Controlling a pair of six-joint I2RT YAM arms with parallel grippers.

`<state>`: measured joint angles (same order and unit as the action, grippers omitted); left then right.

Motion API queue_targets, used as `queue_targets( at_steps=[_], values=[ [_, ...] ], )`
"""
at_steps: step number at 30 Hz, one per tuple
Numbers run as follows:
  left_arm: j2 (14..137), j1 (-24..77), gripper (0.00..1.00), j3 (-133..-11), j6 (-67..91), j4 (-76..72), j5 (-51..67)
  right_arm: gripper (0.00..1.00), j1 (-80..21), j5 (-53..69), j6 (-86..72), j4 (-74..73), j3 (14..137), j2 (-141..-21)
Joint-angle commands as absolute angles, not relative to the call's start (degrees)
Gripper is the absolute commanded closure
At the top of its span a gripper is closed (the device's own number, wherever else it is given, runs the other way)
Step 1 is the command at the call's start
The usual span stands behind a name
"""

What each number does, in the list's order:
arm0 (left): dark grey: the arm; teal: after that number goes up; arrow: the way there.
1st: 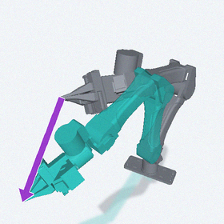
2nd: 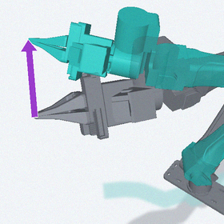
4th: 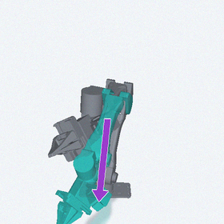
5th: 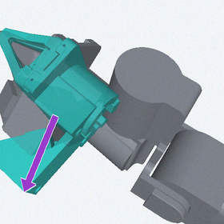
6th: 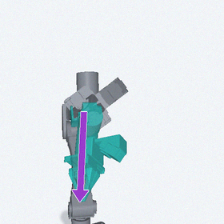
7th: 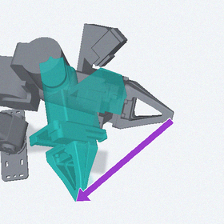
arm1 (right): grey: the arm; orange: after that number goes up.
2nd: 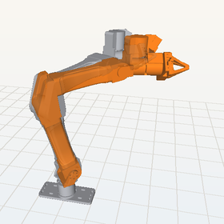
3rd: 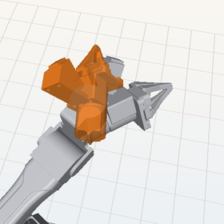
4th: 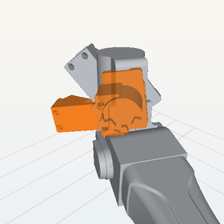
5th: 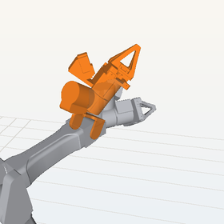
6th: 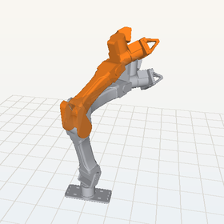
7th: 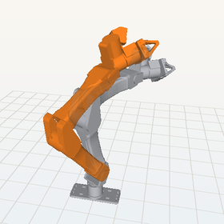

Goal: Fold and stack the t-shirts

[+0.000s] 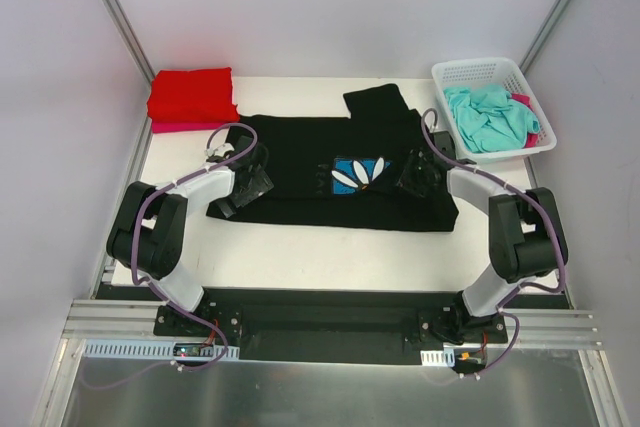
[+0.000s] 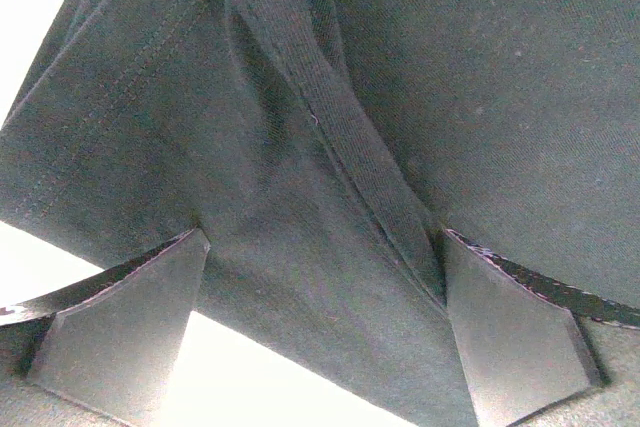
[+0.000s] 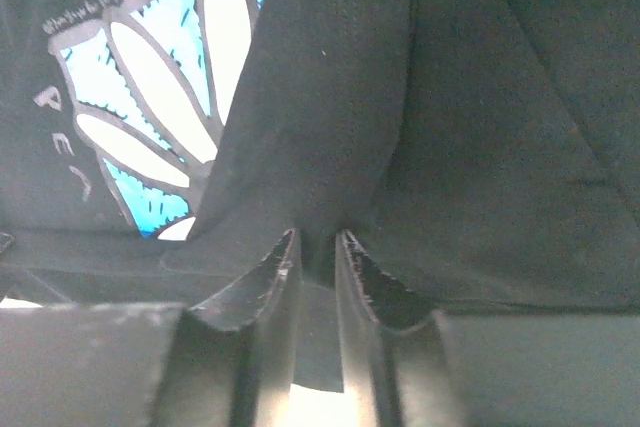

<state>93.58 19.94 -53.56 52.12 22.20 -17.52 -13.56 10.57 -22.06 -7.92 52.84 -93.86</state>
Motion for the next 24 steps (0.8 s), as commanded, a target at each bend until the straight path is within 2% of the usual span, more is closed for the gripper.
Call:
queue_targets(
  at_steps=[1,5,14,24],
  values=[
    [94.9,20.6,0.01,-53.4,52.8,26.5,-17.8,0.82,-14.0,11.4,-22.7,-6.1,56.0,-94.7],
    [95.1,20.6,0.01,-53.4,52.8,26.5,-17.9,0.93,-14.0,11.7,-22.6,-6.1,56.5,-95.2],
    [95.8,20.6,0.01,-54.1,52.7,26.5,-17.4,0.93,-14.8,12.6,-21.9,-7.0,61.0,-97.9],
    [95.5,20.6,0.01,-54.1,52.2,26.6,-17.5,0.94,-15.8,14.7,-19.2,-10.4,74.5,-105.1]
  ],
)
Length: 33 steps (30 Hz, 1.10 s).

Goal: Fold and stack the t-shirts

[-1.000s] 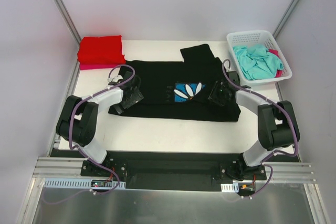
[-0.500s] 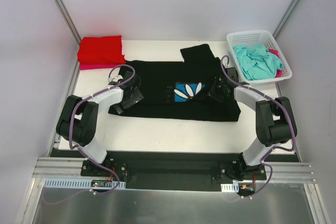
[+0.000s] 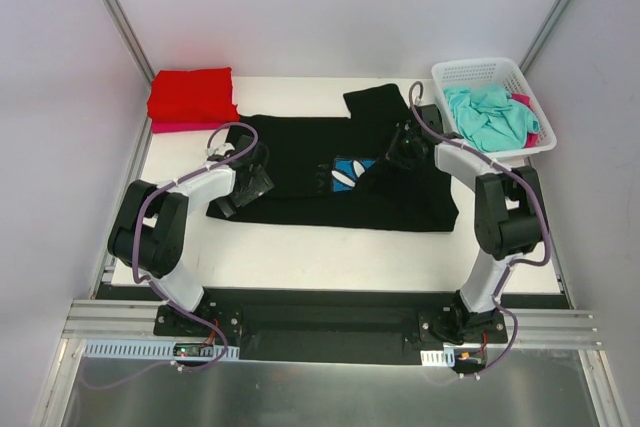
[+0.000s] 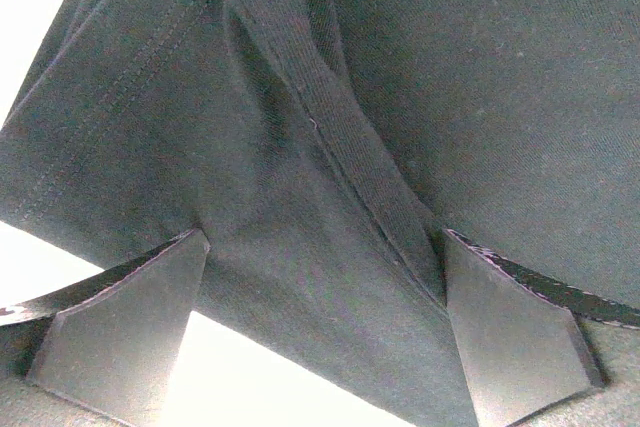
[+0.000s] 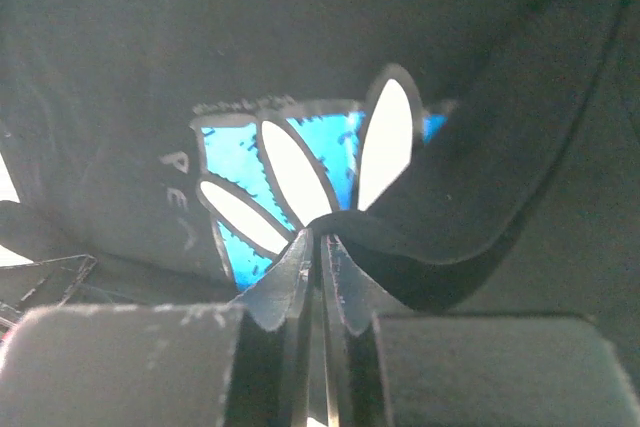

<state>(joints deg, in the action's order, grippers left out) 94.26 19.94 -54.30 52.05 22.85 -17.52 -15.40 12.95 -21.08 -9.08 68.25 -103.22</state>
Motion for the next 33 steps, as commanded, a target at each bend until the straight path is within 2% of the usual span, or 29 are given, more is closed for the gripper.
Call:
queue_targets(
  at_steps=[1,10,20,23,26,27,29,30,33],
  values=[
    [95.6,20.6,0.01,-54.1,52.3,26.6,-17.4,0.94,-15.8,15.0,-18.9,-10.5,75.5,-106.6],
    [95.8,20.6,0.01,-54.3,52.0,26.6,-16.9,0.93,-16.8,18.6,-18.0,-10.5,84.4,-115.7],
    [96.3,20.6,0.01,-54.1,52.0,26.5,-16.4,0.89,-19.0,22.7,-18.0,-10.5,94.4,-124.5],
    [96.4,20.6,0.01,-54.1,52.0,26.5,-16.3,0.85,-19.8,24.4,-17.0,-11.7,99.0,-127.5],
    [96.8,20.6,0.01,-54.1,52.1,26.5,-15.9,0.74,-20.2,27.6,-15.2,-13.5,105.7,-131.5],
    [96.8,20.6,0.01,-54.1,52.2,26.5,-15.8,0.64,-20.4,28.4,-14.8,-14.3,107.5,-132.7],
    [96.9,20.7,0.01,-54.1,52.2,26.5,-15.7,0.57,-20.5,31.2,-13.1,-16.1,112.6,-136.0],
    [96.9,20.8,0.01,-54.1,52.2,26.5,-15.7,0.49,-20.6,31.9,-12.3,-16.8,114.1,-136.9],
    [96.9,21.0,0.01,-54.1,52.2,26.5,-15.7,0.38,-20.3,33.8,-9.4,-20.9,119.9,-139.7]
  ],
)
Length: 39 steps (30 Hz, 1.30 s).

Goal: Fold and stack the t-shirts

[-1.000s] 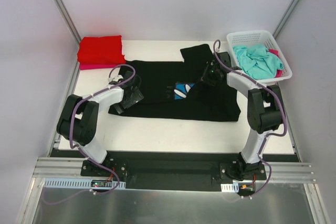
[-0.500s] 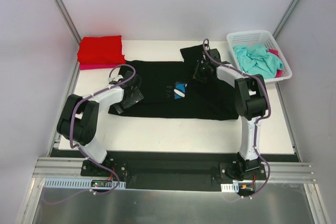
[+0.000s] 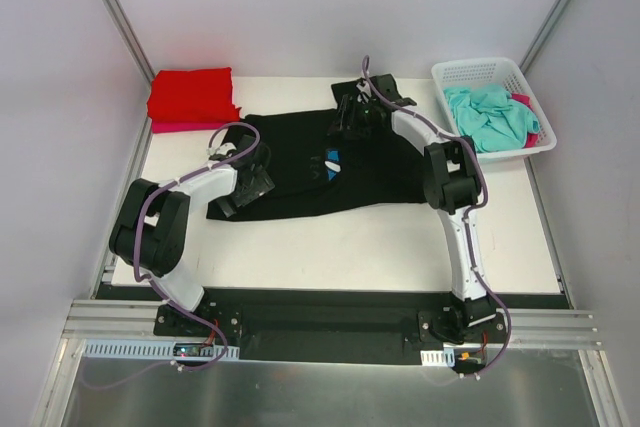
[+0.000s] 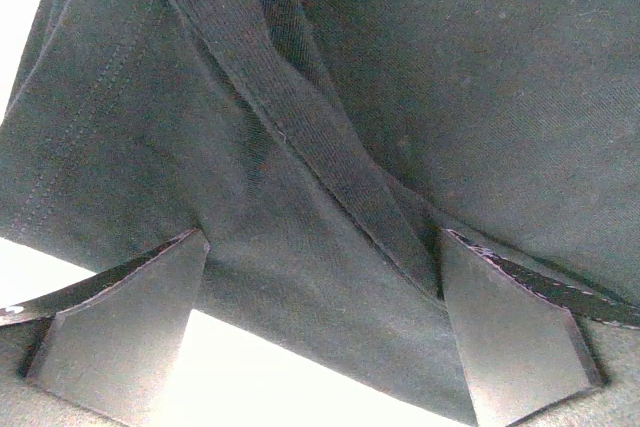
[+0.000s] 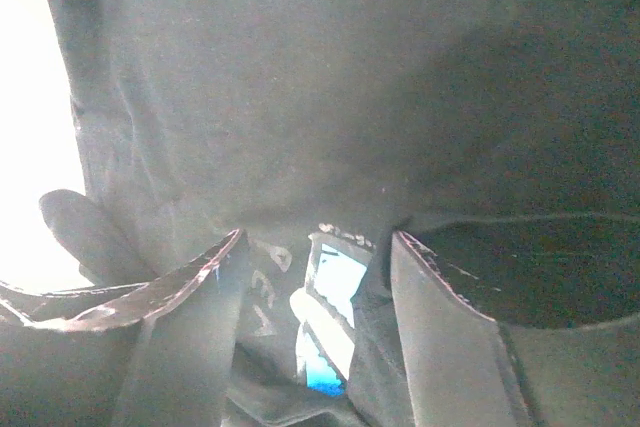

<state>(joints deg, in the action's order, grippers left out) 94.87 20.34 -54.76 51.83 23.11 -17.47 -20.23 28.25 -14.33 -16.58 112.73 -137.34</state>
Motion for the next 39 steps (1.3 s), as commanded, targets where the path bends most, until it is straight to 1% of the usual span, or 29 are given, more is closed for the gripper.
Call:
queue_targets(
  at_steps=[1,6,13,16,18,25,28,30,31,33,34,36,37,38,39],
  values=[
    [96.9,21.0,0.01,-54.1,52.2,26.5,-15.7,0.37,-20.4,34.1,-8.7,-21.8,120.8,-140.3],
    [96.7,21.3,0.01,-54.7,52.0,26.5,-15.6,0.32,-20.4,33.3,-3.8,-27.8,123.7,-140.6],
    [95.5,21.5,0.01,-54.4,52.0,26.6,-15.8,0.27,-20.3,29.7,-0.3,-30.8,119.7,-136.8],
    [94.8,21.6,0.01,-54.4,52.1,26.7,-15.8,0.26,-20.3,25.4,2.2,-32.9,118.5,-134.7],
    [94.6,21.8,0.01,-54.6,52.2,27.0,-15.8,0.25,-20.5,19.8,3.8,-32.8,117.8,-133.2],
    [93.8,22.6,0.01,-54.5,52.2,27.7,-16.3,0.25,-20.4,9.9,11.9,-32.2,119.5,-128.2],
    [93.0,22.9,0.01,-54.8,51.9,28.5,-17.7,0.25,-20.3,2.9,14.3,-31.1,115.9,-124.1],
    [92.0,22.9,0.01,-55.4,51.4,29.0,-18.7,0.25,-20.1,1.5,15.7,-29.8,112.6,-121.2],
    [91.7,22.9,0.01,-55.6,51.2,29.2,-18.9,0.25,-20.0,-2.2,15.8,-28.8,111.9,-120.4],
    [91.0,23.0,0.01,-56.6,50.9,30.1,-19.2,0.26,-19.9,-4.4,16.2,-28.3,109.7,-118.0],
    [90.8,23.0,0.01,-56.7,50.8,30.2,-19.4,0.26,-19.9,-7.5,15.9,-28.5,108.9,-117.1],
    [89.7,23.0,0.01,-56.8,50.7,31.2,-19.9,0.29,-19.8,-9.6,15.2,-29.2,106.4,-114.6],
    [89.3,23.0,0.0,-56.6,50.8,31.4,-20.5,0.31,-19.8,-11.7,13.9,-30.3,103.0,-111.9],
    [88.9,23.0,0.01,-56.3,50.8,31.6,-20.6,0.38,-19.7,-12.2,13.2,-30.7,101.0,-110.3],
    [88.2,23.0,0.01,-56.2,51.0,31.7,-20.7,0.4,-19.6,-12.1,12.7,-30.6,98.7,-108.8]
  ],
)
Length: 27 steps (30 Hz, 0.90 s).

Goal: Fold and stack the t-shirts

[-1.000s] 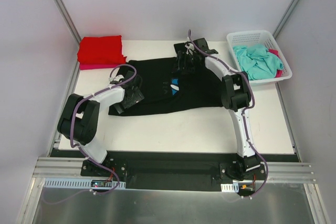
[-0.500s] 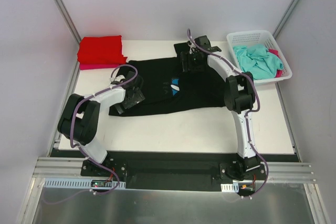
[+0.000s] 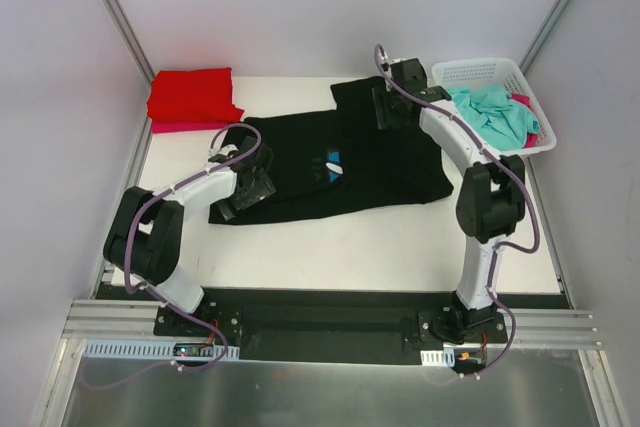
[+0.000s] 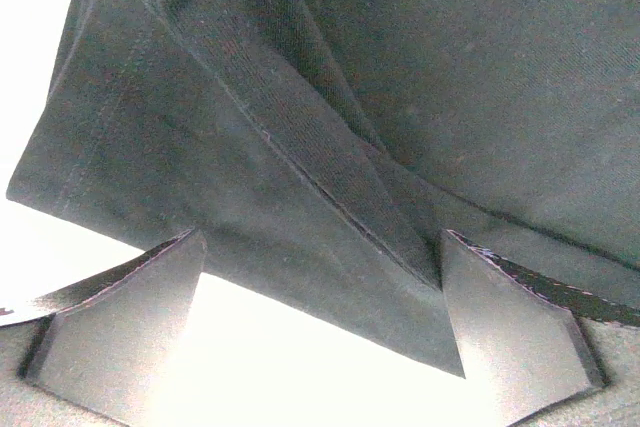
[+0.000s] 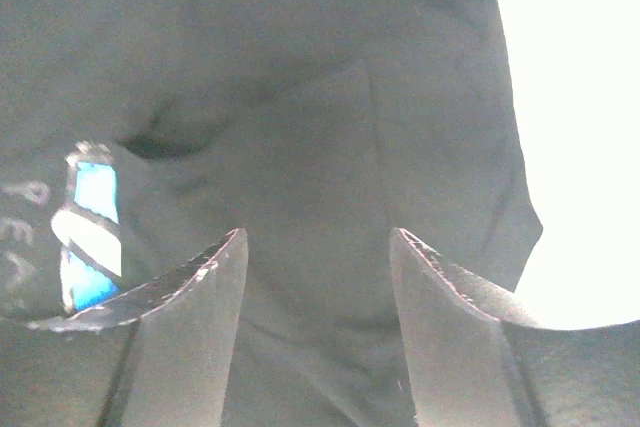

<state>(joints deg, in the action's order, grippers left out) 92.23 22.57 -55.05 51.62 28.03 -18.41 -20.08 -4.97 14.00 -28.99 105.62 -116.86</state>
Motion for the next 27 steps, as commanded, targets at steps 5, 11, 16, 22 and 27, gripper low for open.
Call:
queue_targets(
  at_steps=[5,11,16,22,27],
  values=[
    [86.8,23.0,0.01,-55.7,51.0,31.9,-20.1,0.99,-18.8,-11.7,6.0,-32.6,85.4,-102.8],
    [85.3,23.0,0.01,-54.7,51.1,32.0,-19.9,0.99,-17.6,-13.3,4.3,-33.7,77.6,-101.0],
    [84.3,23.1,0.01,-54.1,51.4,31.9,-19.6,0.99,-16.6,-12.1,3.7,-33.6,74.3,-100.0],
    [84.8,23.1,0.01,-54.3,51.2,31.3,-21.4,0.99,-16.3,-12.1,4.0,-33.7,73.5,-100.4],
    [87.1,23.1,0.01,-55.2,50.8,30.8,-22.3,0.99,-16.3,-10.6,4.4,-32.9,73.1,-100.6]
  ],
)
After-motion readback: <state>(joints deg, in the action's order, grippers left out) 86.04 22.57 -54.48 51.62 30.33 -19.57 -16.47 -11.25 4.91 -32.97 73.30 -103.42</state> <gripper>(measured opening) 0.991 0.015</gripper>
